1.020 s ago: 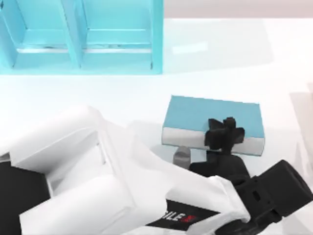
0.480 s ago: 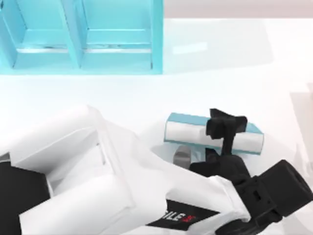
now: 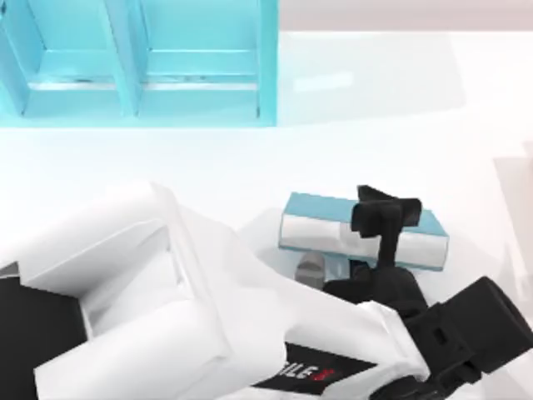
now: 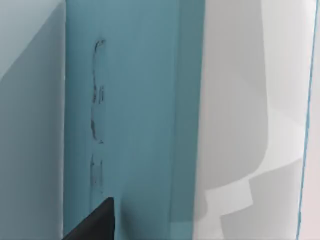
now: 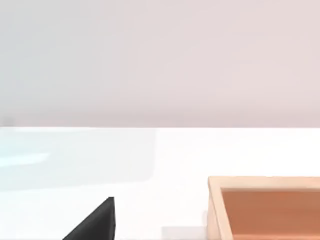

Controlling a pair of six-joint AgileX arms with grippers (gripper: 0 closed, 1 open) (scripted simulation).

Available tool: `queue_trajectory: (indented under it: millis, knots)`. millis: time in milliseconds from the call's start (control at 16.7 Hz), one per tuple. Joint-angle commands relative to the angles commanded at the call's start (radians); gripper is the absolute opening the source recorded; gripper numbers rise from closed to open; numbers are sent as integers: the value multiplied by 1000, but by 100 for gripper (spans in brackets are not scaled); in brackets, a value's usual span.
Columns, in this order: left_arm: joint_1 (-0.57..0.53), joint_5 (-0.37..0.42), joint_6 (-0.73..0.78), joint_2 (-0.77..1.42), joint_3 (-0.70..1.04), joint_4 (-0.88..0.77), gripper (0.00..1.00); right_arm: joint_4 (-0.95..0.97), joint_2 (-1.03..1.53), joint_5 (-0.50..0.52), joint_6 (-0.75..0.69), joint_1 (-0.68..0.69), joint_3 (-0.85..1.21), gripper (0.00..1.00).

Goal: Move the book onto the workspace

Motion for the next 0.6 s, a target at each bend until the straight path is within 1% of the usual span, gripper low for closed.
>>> queue_trajectory:
  millis: [120,300,420,600]
  knots:
    - [-21,-9,-68,10,14,-74,100,0,0,0,0,0,0,100]
    - [-70,-22,-244,31,47,-263,100,0,0,0,0,0,0,100]
    - [-113,-29,-403,47,79,-441,100,0,0,0,0,0,0,100]
    - [-185,-35,-669,68,136,-755,100,0,0,0,0,0,0,100]
